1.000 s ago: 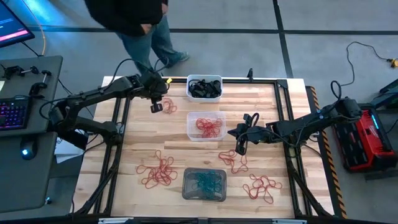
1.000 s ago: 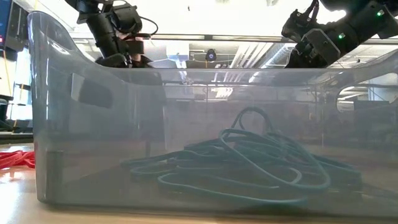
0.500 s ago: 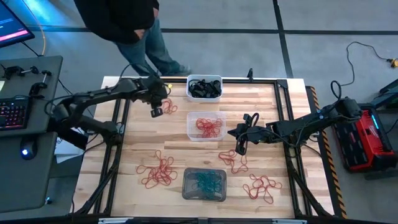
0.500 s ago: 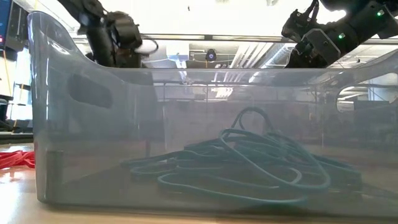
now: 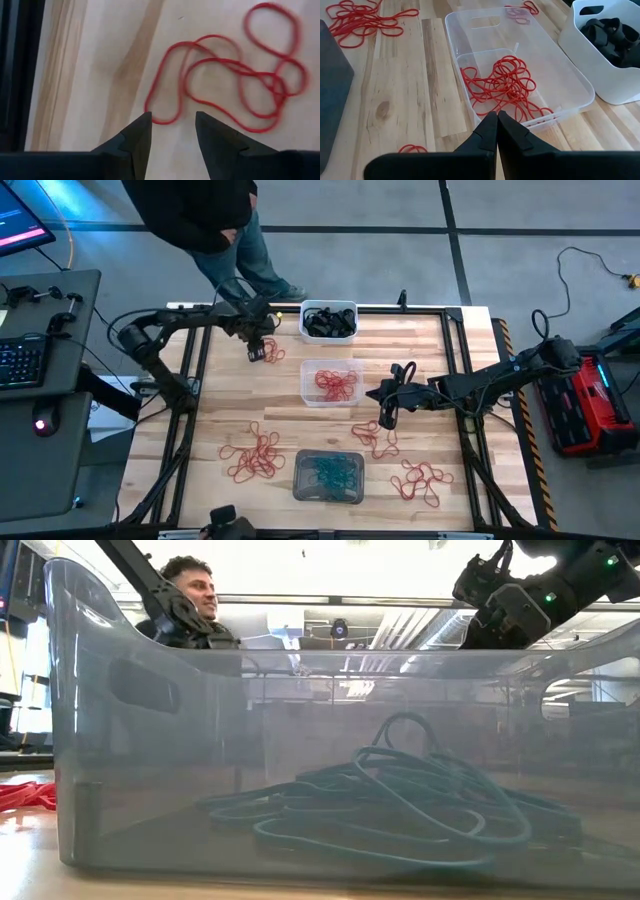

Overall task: Sort rubber bands into baskets
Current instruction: Put the red rubber band into the transparent bin

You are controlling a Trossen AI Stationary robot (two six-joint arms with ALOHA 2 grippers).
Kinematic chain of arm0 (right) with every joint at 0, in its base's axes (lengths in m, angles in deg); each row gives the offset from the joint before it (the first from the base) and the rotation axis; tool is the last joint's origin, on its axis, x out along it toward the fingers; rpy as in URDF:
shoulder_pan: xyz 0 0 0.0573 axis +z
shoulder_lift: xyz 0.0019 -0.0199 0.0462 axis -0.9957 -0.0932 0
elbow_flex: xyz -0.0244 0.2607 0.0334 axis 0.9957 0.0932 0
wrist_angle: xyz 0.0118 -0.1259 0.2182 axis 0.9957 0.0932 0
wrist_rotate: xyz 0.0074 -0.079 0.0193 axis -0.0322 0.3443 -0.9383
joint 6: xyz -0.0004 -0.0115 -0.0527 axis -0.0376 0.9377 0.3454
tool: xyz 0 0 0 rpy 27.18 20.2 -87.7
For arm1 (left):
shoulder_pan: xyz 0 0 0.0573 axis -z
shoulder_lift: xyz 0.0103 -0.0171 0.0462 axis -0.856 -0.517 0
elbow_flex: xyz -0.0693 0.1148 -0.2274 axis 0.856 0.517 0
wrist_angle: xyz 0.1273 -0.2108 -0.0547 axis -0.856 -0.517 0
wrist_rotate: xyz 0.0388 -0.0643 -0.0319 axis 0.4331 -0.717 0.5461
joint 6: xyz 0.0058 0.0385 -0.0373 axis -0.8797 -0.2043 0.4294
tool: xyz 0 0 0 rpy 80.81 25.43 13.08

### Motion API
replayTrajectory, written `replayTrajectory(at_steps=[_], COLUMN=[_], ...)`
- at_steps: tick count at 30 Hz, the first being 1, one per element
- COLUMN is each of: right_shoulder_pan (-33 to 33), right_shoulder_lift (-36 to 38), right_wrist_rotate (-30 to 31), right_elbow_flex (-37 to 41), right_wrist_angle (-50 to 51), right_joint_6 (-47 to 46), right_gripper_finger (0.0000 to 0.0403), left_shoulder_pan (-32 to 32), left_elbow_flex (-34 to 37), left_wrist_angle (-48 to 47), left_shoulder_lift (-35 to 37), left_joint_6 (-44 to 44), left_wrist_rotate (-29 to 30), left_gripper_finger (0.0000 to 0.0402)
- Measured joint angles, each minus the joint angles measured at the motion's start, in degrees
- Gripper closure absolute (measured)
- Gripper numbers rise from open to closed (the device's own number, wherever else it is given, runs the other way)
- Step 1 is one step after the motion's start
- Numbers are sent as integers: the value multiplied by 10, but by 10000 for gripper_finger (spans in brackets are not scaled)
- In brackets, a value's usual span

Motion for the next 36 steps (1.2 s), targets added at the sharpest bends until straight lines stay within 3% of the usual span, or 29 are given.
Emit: replayTrajectory(at_steps=[12,20,26,36], right_shoulder_pan=[0,0,0,0], right_shoulder_lift=[0,0,0,0], right_wrist_rotate=[-2,-2,-2,-2], right_elbow_flex=[0,0,0,0], right_wrist_angle=[0,0,0,0], right_joint_6=[1,1,1,2], right_gripper_finger=[403,403,403,403], left_shoulder_pan=[-30,-16,-2,16], left_elbow_flex=[-25,-22,-20,-21], left_wrist_angle=[-3,-4,0,-21], left_shoulder_lift=[-73,-60,-6,69], left_joint_6=[-54,-90,-89,-50], left_wrist_rotate=[-12,5,32,-4], left_gripper_finger=[309,395,401,394])
